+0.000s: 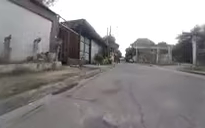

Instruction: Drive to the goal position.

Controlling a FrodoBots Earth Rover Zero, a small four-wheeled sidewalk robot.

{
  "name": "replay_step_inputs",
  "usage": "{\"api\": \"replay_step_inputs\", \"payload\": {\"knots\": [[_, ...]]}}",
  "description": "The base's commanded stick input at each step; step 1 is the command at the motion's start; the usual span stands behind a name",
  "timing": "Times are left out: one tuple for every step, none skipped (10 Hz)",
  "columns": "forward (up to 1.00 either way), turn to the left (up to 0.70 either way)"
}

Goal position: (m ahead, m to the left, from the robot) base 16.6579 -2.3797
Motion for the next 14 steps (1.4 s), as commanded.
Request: {"api": "replay_step_inputs", "payload": {"knots": [[0.70, -0.35], [0.70, -0.17], [0.70, 0.00], [0.70, 0.00], [0.70, -0.13], [0.70, -0.35], [0.70, -0.30], [0.70, -0.04], [0.70, 0.00], [0.70, 0.00], [0.70, 0.00], [0.70, 0.00], [0.70, 0.00], [0.70, 0.00]]}}
